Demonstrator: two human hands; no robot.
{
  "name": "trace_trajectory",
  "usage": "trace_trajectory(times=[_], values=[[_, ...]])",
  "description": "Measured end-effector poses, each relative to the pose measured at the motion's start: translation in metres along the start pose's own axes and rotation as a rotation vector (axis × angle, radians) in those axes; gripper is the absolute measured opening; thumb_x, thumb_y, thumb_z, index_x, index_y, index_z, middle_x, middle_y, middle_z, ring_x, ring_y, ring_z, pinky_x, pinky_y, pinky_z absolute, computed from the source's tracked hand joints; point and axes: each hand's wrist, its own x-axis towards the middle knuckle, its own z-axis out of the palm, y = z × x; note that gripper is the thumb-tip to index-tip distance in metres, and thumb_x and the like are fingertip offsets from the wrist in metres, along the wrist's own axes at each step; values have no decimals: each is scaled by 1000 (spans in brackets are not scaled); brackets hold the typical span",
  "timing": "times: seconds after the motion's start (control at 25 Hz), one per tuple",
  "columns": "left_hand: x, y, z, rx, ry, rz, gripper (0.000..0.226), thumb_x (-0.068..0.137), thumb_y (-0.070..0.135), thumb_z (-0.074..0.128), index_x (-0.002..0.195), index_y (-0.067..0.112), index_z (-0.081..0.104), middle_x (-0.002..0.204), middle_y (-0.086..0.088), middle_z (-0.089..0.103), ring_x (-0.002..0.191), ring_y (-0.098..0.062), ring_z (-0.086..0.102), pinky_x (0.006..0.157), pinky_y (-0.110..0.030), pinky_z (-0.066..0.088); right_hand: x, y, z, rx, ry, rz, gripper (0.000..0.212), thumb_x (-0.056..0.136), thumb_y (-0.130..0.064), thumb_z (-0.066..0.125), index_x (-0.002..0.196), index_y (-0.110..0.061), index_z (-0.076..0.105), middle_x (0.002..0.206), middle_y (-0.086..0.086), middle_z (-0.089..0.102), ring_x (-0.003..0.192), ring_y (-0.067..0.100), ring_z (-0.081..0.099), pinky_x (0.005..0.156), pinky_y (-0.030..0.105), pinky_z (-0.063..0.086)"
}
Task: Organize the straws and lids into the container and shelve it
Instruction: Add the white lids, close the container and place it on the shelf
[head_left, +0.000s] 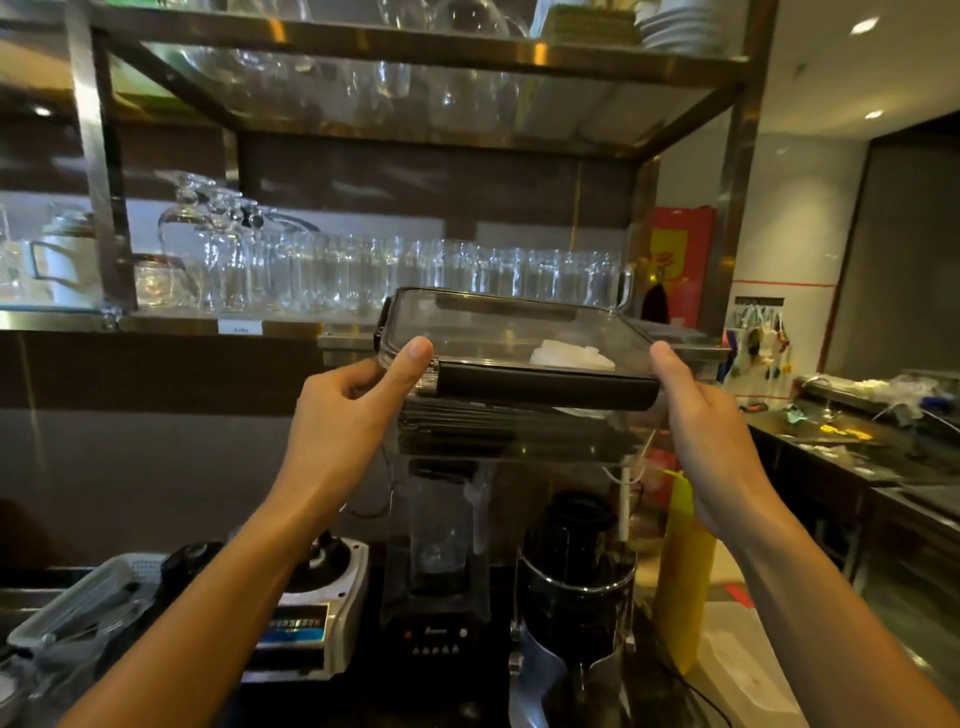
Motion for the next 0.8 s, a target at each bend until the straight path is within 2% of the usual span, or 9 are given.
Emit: trace_trajectory(times=[0.04,0.12,0.2,0.32,0.4,0.48,0.6,0.72,0.8], values=[[8,4,6,-16,-1,11,106,70,91,58,76,-15,54,75,-37,52,66,-25,48,72,-41,42,9,-4,-4,5,14,-11,89,85,-80,52,108,5,71,104,31,72,100,44,72,91,65,55],[25,9,17,-37,-6,25,106,71,90,59,76,-16,51,75,-38,52,65,-26,49,71,-42,44,26,-13,-10,20,24,-32,67,88,-77,50,102,-20,81,98,13,80,95,25,77,85,48,58],[42,12,30,-34,-21,34,107,71,90,58,77,-17,51,71,-36,53,63,-26,49,69,-38,46,43,-16,-16,23,8,-35,52,90,-78,47,93,-40,82,97,-1,82,93,12,78,91,40,54],[67,10,53,-10,-27,32,102,67,93,57,70,-9,53,66,-15,52,60,-23,44,63,-28,48,72,-10,-27,15,24,-23,63,88,-81,44,97,-31,81,100,-4,82,100,14,77,104,47,50],[83,8,67,-24,-23,12,105,64,94,58,80,-9,63,73,-11,55,65,-24,49,71,-38,53,90,-6,-30,-5,43,-30,73,84,-86,42,100,-25,80,100,-4,82,101,15,75,104,48,50],[98,4,80,-26,-21,-22,104,61,96,58,92,-3,71,80,-13,60,70,-25,55,76,-47,57,107,-1,-32,-11,41,-44,77,84,-87,40,103,-24,78,98,-6,81,95,9,75,97,42,52],[118,-4,99,-9,-14,-41,90,56,99,56,95,18,65,85,-13,63,72,-24,57,72,-41,58,132,8,-36,34,0,-80,64,91,-80,43,106,-29,77,101,-12,81,92,-2,74,84,30,48],[138,-11,117,1,-23,-64,92,58,98,55,92,13,67,82,-13,60,72,-25,55,85,-50,58,154,19,-42,29,-15,-103,54,94,-73,51,105,-26,77,101,-11,81,93,-1,74,82,26,48],[149,-13,128,4,-37,-92,94,56,100,54,93,15,65,81,-13,59,72,-25,54,82,-44,57,166,27,-47,20,-35,-105,48,93,-69,56,102,-27,77,100,-13,81,93,-2,74,84,27,50]])
